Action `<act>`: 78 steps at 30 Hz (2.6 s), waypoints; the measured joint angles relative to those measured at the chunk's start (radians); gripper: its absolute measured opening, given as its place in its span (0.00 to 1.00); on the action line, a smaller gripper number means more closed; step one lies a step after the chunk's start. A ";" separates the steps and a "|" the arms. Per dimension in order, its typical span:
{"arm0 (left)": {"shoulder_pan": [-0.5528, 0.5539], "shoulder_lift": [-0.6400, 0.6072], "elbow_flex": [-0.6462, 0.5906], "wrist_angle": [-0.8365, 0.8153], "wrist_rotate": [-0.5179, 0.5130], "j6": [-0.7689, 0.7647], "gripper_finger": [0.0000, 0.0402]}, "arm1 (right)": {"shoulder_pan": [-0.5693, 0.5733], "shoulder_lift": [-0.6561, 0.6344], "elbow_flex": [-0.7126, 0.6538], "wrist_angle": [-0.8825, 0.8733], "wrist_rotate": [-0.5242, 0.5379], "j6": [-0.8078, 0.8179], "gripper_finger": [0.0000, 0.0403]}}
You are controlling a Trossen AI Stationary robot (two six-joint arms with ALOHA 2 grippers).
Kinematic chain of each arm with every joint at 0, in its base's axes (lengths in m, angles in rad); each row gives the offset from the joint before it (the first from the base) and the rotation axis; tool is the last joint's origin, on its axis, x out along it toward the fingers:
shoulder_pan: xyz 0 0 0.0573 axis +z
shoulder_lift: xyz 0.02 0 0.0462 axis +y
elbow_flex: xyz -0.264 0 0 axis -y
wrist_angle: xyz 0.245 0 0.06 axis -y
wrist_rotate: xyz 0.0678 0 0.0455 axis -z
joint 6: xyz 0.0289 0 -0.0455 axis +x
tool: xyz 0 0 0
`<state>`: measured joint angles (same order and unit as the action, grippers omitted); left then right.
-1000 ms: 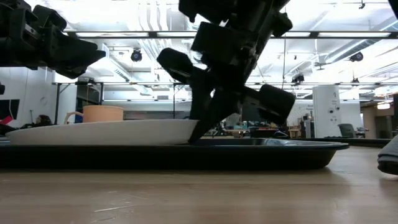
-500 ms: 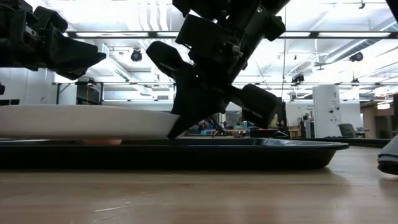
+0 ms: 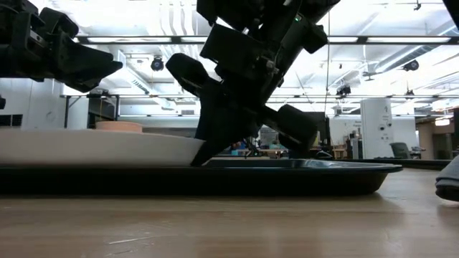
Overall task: Set up tray
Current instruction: Put the white plate to the bottom right of the orange mug on the black serving tray
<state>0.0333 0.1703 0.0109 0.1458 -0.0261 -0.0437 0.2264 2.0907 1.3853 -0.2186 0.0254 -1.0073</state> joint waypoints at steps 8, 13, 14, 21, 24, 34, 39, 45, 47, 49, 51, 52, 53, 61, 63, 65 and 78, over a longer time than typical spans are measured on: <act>0.000 0.000 0.000 0.000 0.000 0.000 0.29 | 0.000 0.000 0.000 0.013 0.001 0.040 0.02; 0.000 0.000 0.000 0.000 0.000 0.000 0.29 | 0.000 0.000 0.000 0.017 0.001 0.063 0.02; 0.000 0.000 0.000 0.000 0.000 0.000 0.29 | -0.001 0.000 0.000 0.017 0.001 0.069 0.02; 0.000 0.000 0.000 0.000 0.000 0.000 0.29 | -0.004 0.000 0.000 0.019 0.002 0.112 0.02; 0.000 0.000 0.000 0.000 0.000 0.000 0.29 | -0.004 0.000 0.000 0.025 0.003 0.129 0.02; 0.000 0.000 0.000 0.000 0.000 0.000 0.29 | -0.004 0.000 0.000 0.054 0.003 0.144 0.12; 0.000 0.000 0.000 0.000 0.000 0.000 0.29 | -0.004 0.000 0.000 0.058 0.003 0.144 0.19; 0.000 0.000 0.000 0.000 0.000 0.000 0.29 | -0.004 0.000 0.000 0.069 0.002 0.144 0.24; 0.000 0.000 0.000 0.000 0.000 0.000 0.29 | -0.004 -0.001 0.000 0.079 0.001 0.185 0.25; 0.000 0.000 0.000 0.000 0.000 0.000 0.29 | -0.003 -0.001 0.000 0.079 0.001 0.293 0.25; 0.000 0.000 0.000 0.000 0.000 0.000 0.29 | -0.004 -0.001 0.000 0.088 0.000 0.329 0.25; 0.000 0.000 0.000 0.000 0.000 0.000 0.29 | -0.004 -0.001 0.000 0.092 0.001 0.321 0.25; 0.000 0.000 0.000 0.000 0.000 0.000 0.29 | -0.004 -0.001 0.000 0.094 0.001 0.306 0.25; 0.000 0.000 0.000 0.000 0.000 0.000 0.29 | 0.000 -0.004 0.000 0.094 0.002 0.274 0.24; 0.000 0.000 0.000 0.000 0.000 0.000 0.29 | 0.001 -0.006 0.001 0.092 0.002 0.274 0.25; 0.000 0.000 0.000 0.000 0.000 0.000 0.29 | 0.002 -0.006 0.015 0.077 0.002 0.273 0.26; 0.000 0.000 0.000 0.000 0.000 0.000 0.29 | 0.004 -0.008 0.116 -0.066 0.000 0.378 0.25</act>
<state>0.0330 0.1699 0.0105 0.1455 -0.0260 -0.0435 0.2308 2.0823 1.5013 -0.2844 0.0254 -0.6291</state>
